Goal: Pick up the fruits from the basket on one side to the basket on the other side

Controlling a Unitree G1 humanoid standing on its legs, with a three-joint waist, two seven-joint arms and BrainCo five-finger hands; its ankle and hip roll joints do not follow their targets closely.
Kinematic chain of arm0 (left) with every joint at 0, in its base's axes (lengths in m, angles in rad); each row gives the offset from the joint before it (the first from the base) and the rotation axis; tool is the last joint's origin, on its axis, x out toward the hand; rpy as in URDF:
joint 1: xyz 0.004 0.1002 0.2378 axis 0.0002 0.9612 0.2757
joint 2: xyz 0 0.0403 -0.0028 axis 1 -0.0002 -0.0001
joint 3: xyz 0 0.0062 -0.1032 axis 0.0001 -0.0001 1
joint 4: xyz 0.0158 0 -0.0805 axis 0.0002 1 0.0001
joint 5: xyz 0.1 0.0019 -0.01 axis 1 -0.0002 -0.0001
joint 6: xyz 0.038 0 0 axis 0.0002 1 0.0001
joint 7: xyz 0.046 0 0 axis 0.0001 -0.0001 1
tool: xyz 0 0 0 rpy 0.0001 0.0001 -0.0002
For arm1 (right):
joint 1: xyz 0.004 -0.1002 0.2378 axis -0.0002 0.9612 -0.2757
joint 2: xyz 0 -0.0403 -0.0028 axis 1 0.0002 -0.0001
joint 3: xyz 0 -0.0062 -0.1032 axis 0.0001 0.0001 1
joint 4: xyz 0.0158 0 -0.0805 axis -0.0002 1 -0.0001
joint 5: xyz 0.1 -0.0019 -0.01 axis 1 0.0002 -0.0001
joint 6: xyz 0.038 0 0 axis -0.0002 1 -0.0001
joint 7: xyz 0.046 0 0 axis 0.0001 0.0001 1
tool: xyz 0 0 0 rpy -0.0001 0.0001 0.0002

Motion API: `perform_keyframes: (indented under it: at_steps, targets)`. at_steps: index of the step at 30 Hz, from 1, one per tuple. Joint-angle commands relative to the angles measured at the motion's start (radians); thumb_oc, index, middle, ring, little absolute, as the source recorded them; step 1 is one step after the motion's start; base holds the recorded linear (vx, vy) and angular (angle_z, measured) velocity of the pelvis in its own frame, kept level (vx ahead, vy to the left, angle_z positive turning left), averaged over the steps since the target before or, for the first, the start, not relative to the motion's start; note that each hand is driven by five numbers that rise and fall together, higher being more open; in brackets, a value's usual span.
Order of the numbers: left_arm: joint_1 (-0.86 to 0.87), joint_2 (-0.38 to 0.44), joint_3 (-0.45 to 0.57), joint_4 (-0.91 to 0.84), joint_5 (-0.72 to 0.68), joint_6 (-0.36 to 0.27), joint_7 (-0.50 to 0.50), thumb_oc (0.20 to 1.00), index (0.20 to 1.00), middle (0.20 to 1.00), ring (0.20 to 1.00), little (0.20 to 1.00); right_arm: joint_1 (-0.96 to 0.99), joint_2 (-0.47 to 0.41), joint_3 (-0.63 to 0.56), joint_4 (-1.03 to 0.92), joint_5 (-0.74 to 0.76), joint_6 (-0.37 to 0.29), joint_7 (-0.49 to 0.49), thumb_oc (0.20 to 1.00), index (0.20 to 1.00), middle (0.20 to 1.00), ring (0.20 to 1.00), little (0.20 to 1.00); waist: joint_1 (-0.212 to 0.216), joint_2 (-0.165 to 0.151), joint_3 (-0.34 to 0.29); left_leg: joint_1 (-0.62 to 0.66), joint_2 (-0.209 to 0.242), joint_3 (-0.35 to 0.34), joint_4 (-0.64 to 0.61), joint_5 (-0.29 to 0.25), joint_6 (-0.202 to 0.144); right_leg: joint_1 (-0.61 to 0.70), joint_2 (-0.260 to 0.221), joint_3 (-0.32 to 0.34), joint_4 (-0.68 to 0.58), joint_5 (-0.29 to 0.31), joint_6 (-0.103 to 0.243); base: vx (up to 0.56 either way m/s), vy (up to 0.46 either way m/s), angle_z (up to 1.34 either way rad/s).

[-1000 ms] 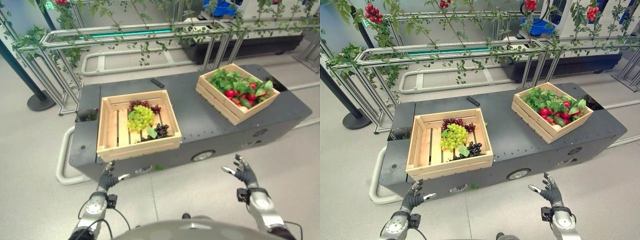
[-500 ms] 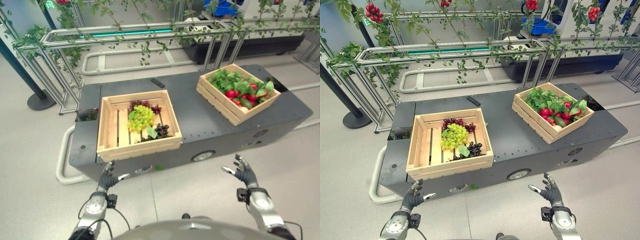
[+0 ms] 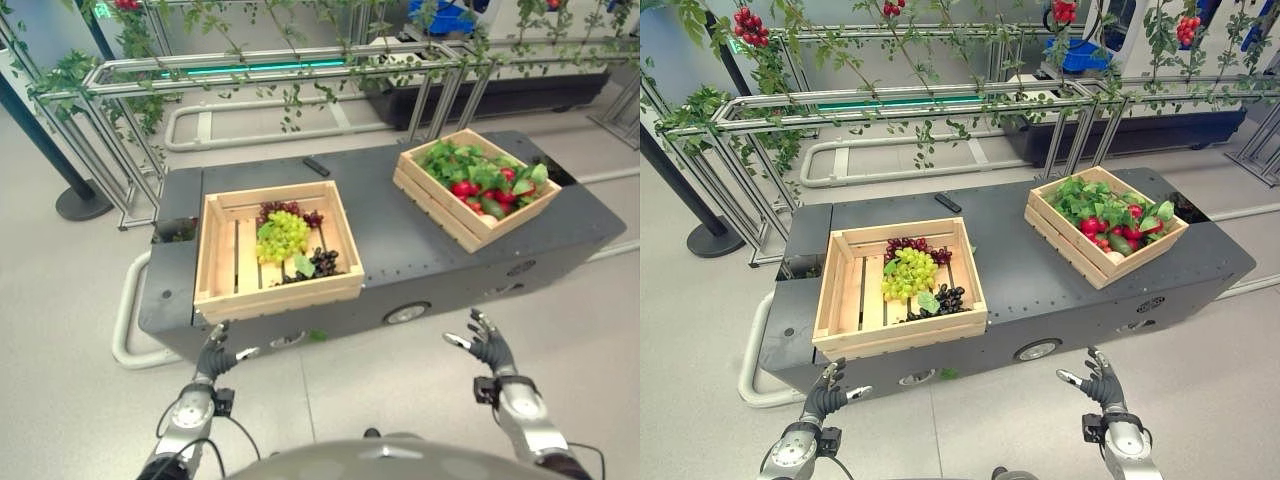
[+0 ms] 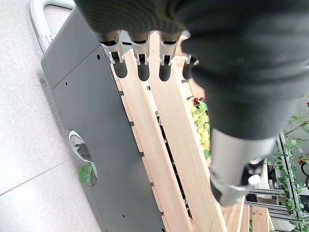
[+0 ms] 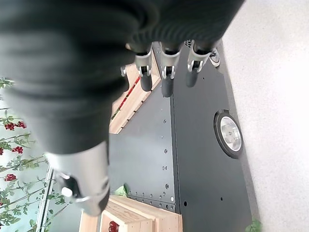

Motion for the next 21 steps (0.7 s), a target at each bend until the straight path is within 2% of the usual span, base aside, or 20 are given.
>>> perform_keyframes:
  at_steps: [1, 21]
  targets:
    - [-0.058, 0.013, -0.023, -0.01, 0.023, -0.053, 0.019, 1.0, 1.0, 1.0, 1.0, 1.0, -0.066, 0.01, 0.006, 0.006, -0.008, -0.051, -0.016, 1.0, 1.0, 1.0, 1.0, 1.0, 0.007, -0.029, -0.017, -0.089, 0.012, -0.011, 0.103, -0.039, 0.012, -0.075, -0.065, -0.015, 0.105, -0.041, 0.072, 0.0, 0.0, 0.0]
    - [-0.056, 0.016, -0.022, -0.014, 0.021, -0.052, 0.019, 1.0, 1.0, 1.0, 1.0, 1.0, -0.065, 0.008, 0.007, 0.016, -0.011, -0.049, -0.017, 1.0, 1.0, 1.0, 1.0, 1.0, 0.01, -0.03, -0.02, -0.087, 0.013, -0.016, 0.105, -0.04, 0.012, -0.071, -0.064, -0.017, 0.107, -0.043, 0.072, 0.0, 0.0, 0.0]
